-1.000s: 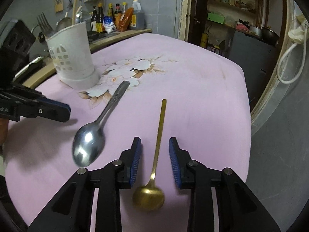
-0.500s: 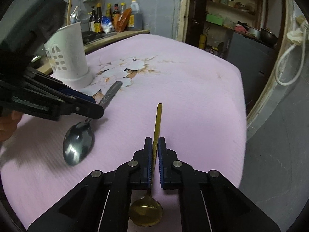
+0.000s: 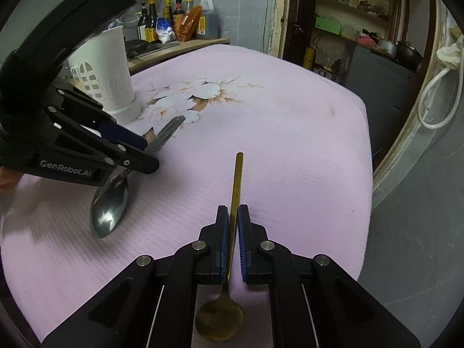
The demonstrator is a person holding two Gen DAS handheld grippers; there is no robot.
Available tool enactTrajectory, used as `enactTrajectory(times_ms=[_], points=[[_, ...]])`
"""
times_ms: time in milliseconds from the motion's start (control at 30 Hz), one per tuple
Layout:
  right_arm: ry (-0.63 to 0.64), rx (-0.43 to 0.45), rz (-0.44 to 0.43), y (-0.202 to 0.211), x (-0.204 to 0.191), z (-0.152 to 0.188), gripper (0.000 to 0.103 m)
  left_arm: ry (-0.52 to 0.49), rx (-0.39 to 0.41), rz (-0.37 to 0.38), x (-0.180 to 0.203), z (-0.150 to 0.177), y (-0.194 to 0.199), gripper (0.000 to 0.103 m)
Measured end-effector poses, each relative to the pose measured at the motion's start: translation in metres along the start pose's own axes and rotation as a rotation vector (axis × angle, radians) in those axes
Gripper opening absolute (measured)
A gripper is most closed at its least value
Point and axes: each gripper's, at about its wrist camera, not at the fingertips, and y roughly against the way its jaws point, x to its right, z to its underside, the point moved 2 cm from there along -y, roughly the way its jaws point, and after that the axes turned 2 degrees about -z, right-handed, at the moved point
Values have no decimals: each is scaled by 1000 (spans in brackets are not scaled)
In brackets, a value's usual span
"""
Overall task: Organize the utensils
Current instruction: 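Close the right tool on the gold spoon handle while the left tool grasps the silver spoon, then lift both spoons upright and carry them over the white basket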
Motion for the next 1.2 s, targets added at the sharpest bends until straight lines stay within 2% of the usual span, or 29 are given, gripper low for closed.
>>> enactTrajectory(times_ms=[233, 367, 467, 600, 700, 833, 1067, 1200], points=[[39, -65, 3, -7, -2, -5, 6, -24, 13, 6, -10, 16, 6, 13], [62, -90, 16, -9, -4, -7, 5, -27, 34, 37, -20, 35, 18, 10], [80, -76, 40, -5, -8, -5, 4, -31, 67, 78, -21, 48, 26, 7], [7, -5, 4, 7, -6, 0, 3, -38, 112, 98, -22, 66, 33, 3], [-22, 34, 1, 13, -8, 4, 3, -58, 141, 77, -21, 77, 35, 3], [-41, 25, -34, 13, -11, 6, 3, -91, 137, 42, -23, 78, 36, 5], [-119, -1, -175, 7, -11, 4, 4, -181, 148, -14, -6, 84, 39, 5], [-75, -15, -147, 5, -18, 1, 6, -219, 137, -53, 3, 78, 33, 6]])
